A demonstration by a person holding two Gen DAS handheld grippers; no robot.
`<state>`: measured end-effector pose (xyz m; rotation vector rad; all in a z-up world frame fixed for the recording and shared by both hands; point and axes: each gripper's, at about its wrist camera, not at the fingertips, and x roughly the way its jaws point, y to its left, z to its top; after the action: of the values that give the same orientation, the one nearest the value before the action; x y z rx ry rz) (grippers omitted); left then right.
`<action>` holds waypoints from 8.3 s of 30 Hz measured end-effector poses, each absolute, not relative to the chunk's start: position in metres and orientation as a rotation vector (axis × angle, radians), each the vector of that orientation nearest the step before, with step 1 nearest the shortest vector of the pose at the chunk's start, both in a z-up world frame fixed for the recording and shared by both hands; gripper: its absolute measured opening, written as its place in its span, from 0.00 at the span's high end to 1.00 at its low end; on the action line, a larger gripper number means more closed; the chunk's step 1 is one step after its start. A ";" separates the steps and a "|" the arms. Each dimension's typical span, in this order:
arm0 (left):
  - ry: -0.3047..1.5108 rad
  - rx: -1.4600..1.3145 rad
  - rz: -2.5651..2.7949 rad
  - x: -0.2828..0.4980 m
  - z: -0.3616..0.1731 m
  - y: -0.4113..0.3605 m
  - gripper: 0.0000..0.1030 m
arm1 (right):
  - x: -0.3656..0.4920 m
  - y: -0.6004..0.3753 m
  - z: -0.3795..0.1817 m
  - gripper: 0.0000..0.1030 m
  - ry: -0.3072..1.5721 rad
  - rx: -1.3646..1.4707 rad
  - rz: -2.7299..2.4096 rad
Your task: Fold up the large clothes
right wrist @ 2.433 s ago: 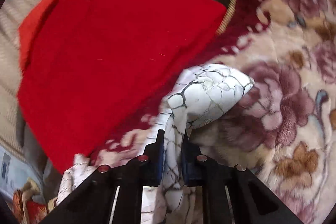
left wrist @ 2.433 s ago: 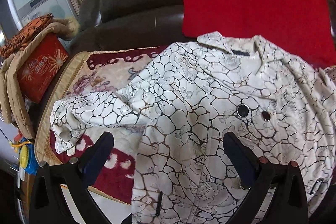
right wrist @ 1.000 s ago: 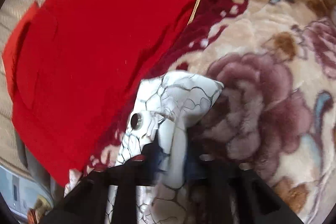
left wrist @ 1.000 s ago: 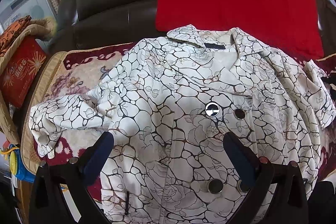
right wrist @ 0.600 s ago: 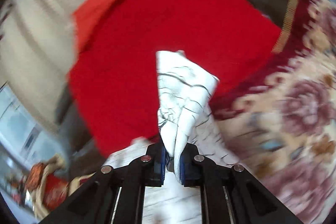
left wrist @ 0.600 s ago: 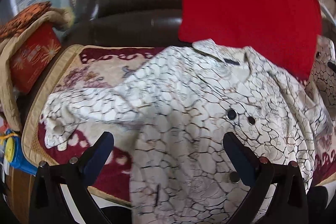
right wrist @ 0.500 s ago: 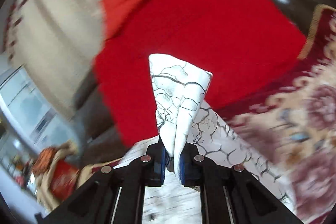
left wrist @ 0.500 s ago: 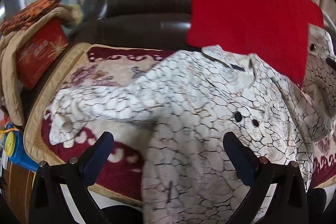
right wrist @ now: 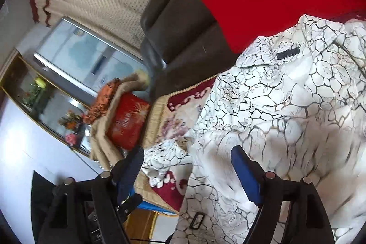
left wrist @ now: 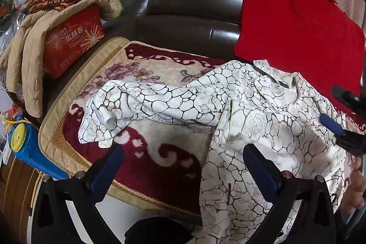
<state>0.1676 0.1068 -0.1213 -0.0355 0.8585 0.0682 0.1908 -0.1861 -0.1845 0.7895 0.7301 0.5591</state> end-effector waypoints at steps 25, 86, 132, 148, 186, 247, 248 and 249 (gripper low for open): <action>1.066 0.013 -0.141 0.252 -0.206 0.016 0.46 | 0.163 -0.364 -0.255 0.61 0.800 0.880 0.104; 0.856 -0.261 0.184 0.206 -0.139 0.201 0.29 | 0.158 -0.299 -0.202 0.36 0.549 0.462 0.099; 0.814 -0.896 0.256 0.269 -0.184 0.321 0.97 | 0.180 -0.274 -0.223 0.36 0.686 0.454 0.168; 0.757 -1.250 0.335 0.221 -0.248 0.353 0.23 | 0.176 -0.266 -0.221 0.35 0.682 0.436 0.191; 0.694 -0.136 -0.736 0.235 0.000 -0.027 0.95 | 0.163 -0.320 -0.211 0.35 0.594 0.596 0.095; 1.060 -0.031 -0.157 0.295 -0.183 0.031 0.30 | 0.176 -0.336 -0.241 0.25 0.820 0.856 0.529; 1.063 -0.021 -0.152 0.295 -0.184 0.031 0.30 | 0.178 -0.327 -0.244 0.27 0.850 0.834 0.520; 1.063 -0.010 -0.145 0.294 -0.186 0.031 0.30 | 0.179 -0.318 -0.247 0.30 0.873 0.801 0.510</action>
<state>0.2938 0.0315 -0.1855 -0.0099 1.0632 -0.1445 0.1795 -0.3177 -0.2466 0.8013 0.8732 0.5096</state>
